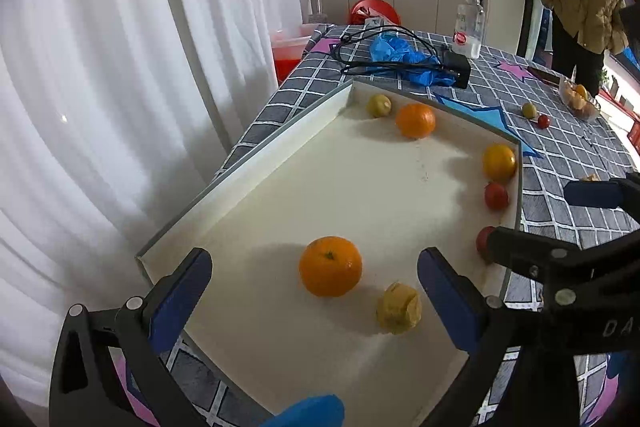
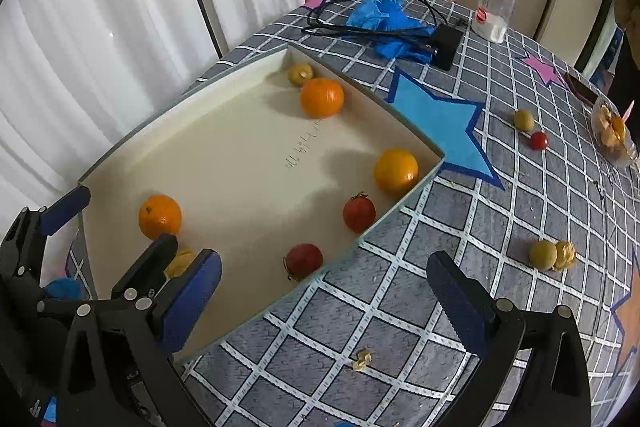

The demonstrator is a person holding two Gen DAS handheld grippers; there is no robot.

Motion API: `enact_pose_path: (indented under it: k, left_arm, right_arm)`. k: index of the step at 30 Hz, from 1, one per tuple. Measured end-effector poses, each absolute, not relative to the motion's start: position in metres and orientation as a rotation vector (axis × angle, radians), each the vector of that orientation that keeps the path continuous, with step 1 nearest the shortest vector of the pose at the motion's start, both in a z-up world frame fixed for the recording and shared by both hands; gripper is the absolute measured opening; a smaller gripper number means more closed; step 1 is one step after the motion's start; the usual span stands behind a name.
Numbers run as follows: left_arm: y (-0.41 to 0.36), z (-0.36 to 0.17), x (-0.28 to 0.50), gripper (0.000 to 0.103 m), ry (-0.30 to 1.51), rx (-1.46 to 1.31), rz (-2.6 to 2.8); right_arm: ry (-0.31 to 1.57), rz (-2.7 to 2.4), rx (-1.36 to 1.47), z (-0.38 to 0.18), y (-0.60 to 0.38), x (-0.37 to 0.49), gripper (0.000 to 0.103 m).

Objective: Organize fruits

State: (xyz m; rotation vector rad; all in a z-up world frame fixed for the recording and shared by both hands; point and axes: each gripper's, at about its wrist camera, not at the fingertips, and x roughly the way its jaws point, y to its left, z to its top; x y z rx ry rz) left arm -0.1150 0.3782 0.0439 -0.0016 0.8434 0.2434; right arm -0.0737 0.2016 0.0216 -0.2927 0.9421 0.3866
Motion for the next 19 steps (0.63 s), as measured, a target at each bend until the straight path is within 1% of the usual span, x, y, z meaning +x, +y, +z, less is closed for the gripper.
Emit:
enact_pose_path:
  k: [19]
  left_arm:
    - [0.362, 0.050, -0.122, 0.103, 0.818, 0.061, 0.264]
  right_arm:
    - [0.921, 0.390, -0.288, 0.024, 0.192, -0.082, 0.103]
